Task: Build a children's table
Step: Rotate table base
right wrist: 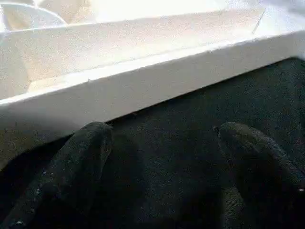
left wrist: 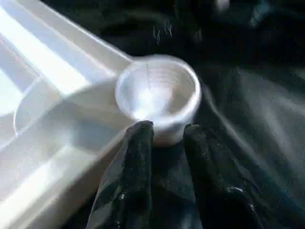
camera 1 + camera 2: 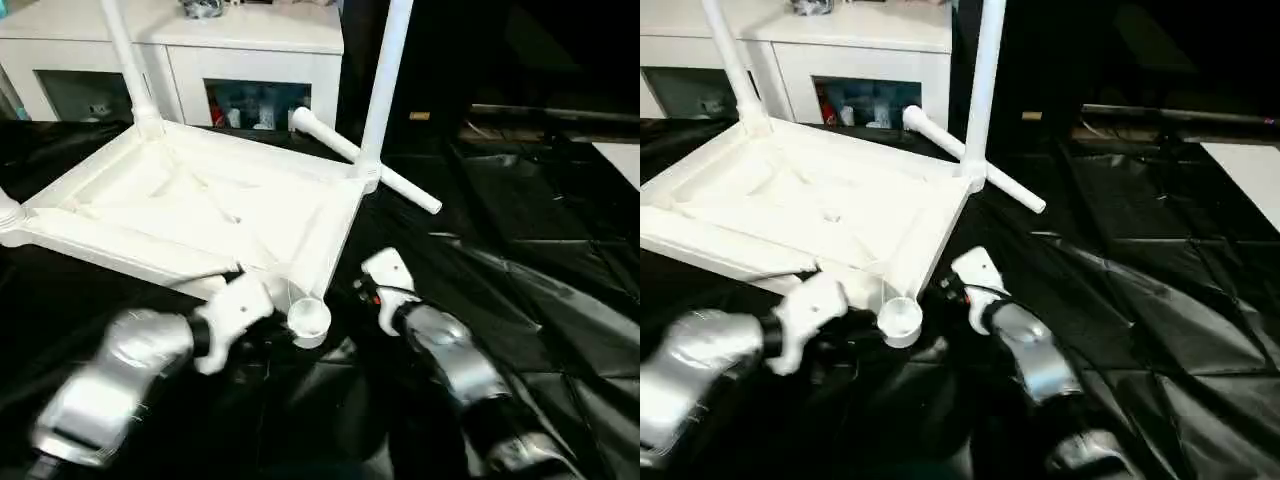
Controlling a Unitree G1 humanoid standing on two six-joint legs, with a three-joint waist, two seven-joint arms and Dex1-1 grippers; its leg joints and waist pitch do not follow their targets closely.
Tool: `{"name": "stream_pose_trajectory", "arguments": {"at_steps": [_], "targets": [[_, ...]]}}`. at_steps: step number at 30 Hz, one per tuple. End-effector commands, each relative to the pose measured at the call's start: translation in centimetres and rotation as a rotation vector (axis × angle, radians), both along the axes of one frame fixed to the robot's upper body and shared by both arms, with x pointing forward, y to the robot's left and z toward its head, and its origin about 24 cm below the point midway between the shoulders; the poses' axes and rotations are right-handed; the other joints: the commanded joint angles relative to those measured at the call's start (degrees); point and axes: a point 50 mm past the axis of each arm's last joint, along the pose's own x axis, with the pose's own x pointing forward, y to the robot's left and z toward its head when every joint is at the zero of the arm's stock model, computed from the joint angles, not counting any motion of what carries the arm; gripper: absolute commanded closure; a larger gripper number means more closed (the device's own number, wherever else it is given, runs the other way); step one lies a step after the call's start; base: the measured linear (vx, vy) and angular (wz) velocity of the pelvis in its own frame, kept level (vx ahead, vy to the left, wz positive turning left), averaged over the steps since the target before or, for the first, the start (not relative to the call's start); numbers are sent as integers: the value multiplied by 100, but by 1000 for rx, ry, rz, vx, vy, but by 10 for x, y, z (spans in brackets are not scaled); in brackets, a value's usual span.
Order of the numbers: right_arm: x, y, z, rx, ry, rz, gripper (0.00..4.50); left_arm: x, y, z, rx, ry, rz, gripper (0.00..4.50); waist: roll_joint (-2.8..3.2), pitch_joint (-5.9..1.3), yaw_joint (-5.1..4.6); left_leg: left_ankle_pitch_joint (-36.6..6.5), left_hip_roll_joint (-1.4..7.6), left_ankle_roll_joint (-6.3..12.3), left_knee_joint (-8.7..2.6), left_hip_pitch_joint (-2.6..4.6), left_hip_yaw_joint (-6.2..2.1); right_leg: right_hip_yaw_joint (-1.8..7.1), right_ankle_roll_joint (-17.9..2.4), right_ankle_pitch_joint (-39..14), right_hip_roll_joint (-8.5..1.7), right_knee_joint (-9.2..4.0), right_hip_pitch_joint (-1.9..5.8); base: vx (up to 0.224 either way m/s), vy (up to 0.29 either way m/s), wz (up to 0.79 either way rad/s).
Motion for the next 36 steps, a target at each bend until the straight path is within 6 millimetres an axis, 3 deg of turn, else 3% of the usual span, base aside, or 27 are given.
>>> {"name": "stream_pose_trajectory", "arguments": {"at_steps": [1, 6, 9, 14, 15, 16, 17, 18, 19, 20, 21, 23, 26, 36], "targets": [[0, -13, 11, -8, -35, 28, 49, 2, 10, 11, 44, 17, -38, 297, 136, -332, -10, -1297, 71, -84, -399, 65, 1, 255, -1129, -564, -255, -389, 267, 0, 0, 0], [0, -26, 24, -24, -71, 100, 49, 23, 13, 28, 80, -70, -93, 269, 136, -313, 26, -1453, 64, -97, -398, 87, 11, 270, -1087, -961, -256, -438, 246, 0, 0, 0], [-1, -28, 31, -27, -81, 153, 49, 33, 10, 30, 120, -107, -138, 243, 127, -322, 24, -1336, 59, -97, -398, 45, -10, 263, -1060, -860, -271, -420, 287, 0, 0, 0], [-17, -30, 39, -65, -53, 370, 49, 47, 1, 19, 201, -118, -226, 203, 138, -363, 34, -1111, 59, 12, -357, 39, -8, 262, -1047, -514, -260, -393, 311, 0, 0, 0], [-21, -31, 40, -68, -43, 404, 49, 51, 0, 15, 228, -122, -243, 203, 170, -382, 39, -1074, 62, 18, -343, 48, -10, 264, -1088, -385, -272, -369, 310, 0, 0, 0], [-23, -32, 42, -67, -36, 421, 49, 53, 0, 13, 243, -125, -253, 203, 136, -383, 32, -984, 55, 64, -338, 23, -11, 262, -1107, -215, -265, -362, 334, 0, 0, 0], [-25, -33, 44, -69, -36, 442, 49, 55, 1, 9, 254, -111, -256, 203, 157, -391, 37, -940, 59, 79, -335, 24, -17, 260, -1154, -127, -282, -349, 333, 0, 0, 0], [-27, -34, 46, -71, -37, 459, 49, 58, 2, 4, 277, -98, -262, 203, 172, -384, 34, -946, 53, 84, -337, 20, -19, 254, -1160, -138, -271, -362, 335, 0, 0, 0], [-28, -34, 48, -73, -41, 467, 49, 60, 4, 1, 295, -87, -263, 203, 145, -390, 29, -983, 56, 88, -331, 30, -14, 255, -1182, -157, -274, -357, 336, 0, 0, 0], [-28, -35, 49, -75, -44, 472, 49, 61, 6, -2, 306, -81, -261, 203, 198, -385, 33, -995, 53, 79, -334, 28, -24, 255, -1190, -190, -276, -359, 333, 0, 0, 0], [-28, -35, 50, -75, -46, 472, 49, 63, 7, -3, 311, -79, -261, 203, 166, -386, 20, -1086, 60, 66, -337, 34, -21, 255, -1216, -271, -284, -368, 337, 0, 0, 0], [-30, -37, 52, -79, -46, 474, 49, 68, 12, -9, 344, -74, -242, 203, 203, -386, 31, -1151, 61, 60, -327, 56, -14, 262, -1237, -360, -283, -386, 315, 0, 0, 0], [-31, -38, 53, -82, -43, 477, 49, 72, 14, -11, 363, -82, -234, 203, 199, -386, 43, -1160, 72, 44, -335, 53, -21, 258, -1265, -343, -291, -379, 320, 0, 0, 0], [-35, -40, 50, -123, -24, 496, 49, 83, 21, -20, 387, -45, -173, 282, 161, -376, 53, -1193, 78, 70, -338, 44, -18, 259, -1280, -523, -312, -401, 325, 0, 0, 0]]}}
